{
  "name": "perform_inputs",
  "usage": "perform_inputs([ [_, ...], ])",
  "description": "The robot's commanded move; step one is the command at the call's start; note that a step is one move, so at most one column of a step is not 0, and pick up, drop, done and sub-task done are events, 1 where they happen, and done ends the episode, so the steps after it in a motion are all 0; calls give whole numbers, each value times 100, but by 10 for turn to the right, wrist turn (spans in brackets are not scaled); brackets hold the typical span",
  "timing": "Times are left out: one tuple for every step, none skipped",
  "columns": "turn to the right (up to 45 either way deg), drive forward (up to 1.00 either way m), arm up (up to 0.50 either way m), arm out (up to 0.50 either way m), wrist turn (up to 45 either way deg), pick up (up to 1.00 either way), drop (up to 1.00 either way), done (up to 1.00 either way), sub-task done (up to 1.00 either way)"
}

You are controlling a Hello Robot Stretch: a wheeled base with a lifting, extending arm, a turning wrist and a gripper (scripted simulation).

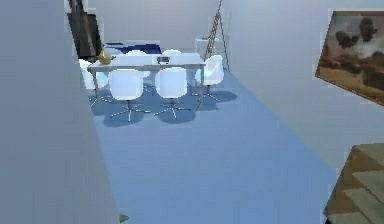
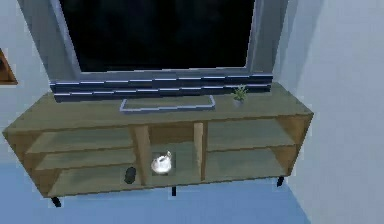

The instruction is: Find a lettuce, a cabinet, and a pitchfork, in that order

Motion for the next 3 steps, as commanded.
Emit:
perform_inputs([
  [120, 0, 0, 0, 0, 0, 0, 0, 0],
  [0, 100, 0, 0, 0, 0, 0, 0, 0],
  [30, 0, 0, 0, 0, 0, 0, 0, 0],
])
